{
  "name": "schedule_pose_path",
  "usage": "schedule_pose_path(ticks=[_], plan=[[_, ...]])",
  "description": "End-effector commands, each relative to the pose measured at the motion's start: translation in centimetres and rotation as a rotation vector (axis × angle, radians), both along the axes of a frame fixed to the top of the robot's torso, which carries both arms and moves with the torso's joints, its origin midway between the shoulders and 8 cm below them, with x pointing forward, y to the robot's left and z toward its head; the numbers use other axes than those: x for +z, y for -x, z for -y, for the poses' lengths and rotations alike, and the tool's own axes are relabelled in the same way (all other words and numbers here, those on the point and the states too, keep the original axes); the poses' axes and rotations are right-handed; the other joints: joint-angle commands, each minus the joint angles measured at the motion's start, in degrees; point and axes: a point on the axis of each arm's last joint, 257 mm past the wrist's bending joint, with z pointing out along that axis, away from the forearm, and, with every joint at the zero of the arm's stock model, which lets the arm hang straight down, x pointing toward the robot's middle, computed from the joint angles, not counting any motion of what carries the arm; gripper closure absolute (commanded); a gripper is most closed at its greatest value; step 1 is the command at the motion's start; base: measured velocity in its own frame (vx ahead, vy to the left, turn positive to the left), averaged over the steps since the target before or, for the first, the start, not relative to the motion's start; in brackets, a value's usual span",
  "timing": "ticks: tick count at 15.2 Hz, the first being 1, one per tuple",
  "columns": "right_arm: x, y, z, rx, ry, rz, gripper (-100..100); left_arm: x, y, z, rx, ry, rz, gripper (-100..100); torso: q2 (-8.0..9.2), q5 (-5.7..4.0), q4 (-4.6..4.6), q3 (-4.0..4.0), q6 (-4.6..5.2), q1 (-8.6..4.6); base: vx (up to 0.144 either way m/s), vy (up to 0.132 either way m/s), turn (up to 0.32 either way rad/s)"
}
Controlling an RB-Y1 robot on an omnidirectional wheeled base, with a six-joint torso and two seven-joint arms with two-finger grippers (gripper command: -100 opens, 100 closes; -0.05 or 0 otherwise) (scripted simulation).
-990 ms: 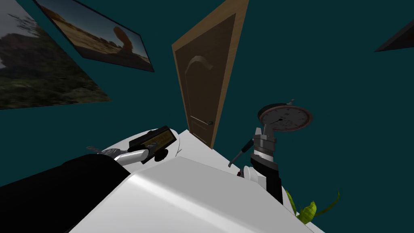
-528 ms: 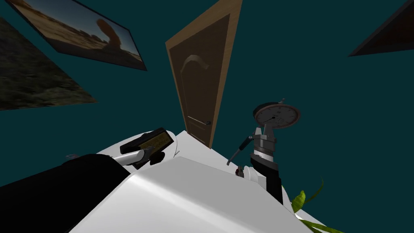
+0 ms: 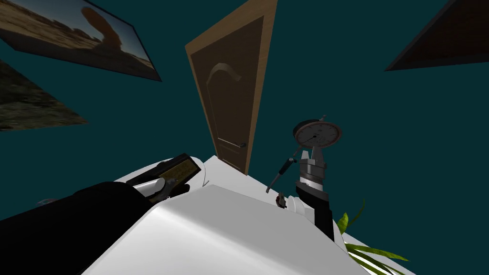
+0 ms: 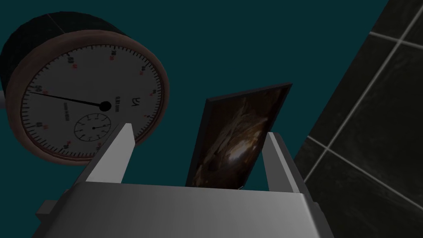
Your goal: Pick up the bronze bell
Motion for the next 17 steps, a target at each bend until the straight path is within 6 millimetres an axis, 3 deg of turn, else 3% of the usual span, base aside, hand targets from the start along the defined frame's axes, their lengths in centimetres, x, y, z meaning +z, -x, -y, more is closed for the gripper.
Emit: schedule_pose_path(ticks=[1,7,11,16,17], plan=[[0.0,0.0,0.0,0.0,0.0,0.0,0,-0.4,1.2,0.2,0.015,0.031,-0.029,-100,0.0,0.0,0.0,0.0,0.0,0.0,0.013,0.006,-0.116],[0.0,0.0,0.0,0.0,0.0,0.0,0,-1.2,4.7,1.0,0.068,0.127,-0.1,-100,0.0,0.0,0.0,0.0,-0.01,0.0,0.014,0.006,-0.124],[0.0,0.0,0.0,0.0,0.0,0.0,0,-1.4,5.9,1.5,0.087,0.168,-0.125,-100,-0.01,0.0,0.0,0.0,-0.01,0.0,0.015,0.009,-0.094],[0.0,0.0,0.0,0.0,0.0,0.0,0,-3.7,5.1,2.1,0.088,0.156,-0.115,-100,0.11,0.03,0.02,0.06,-0.02,0.12,-0.015,0.031,-0.027],[0.0,0.0,0.0,0.0,0.0,0.0,0,-3.3,5.2,2.0,0.087,0.158,-0.118,-100,0.15,0.04,0.03,0.08,-0.02,0.15,-0.023,0.027,-0.013]])
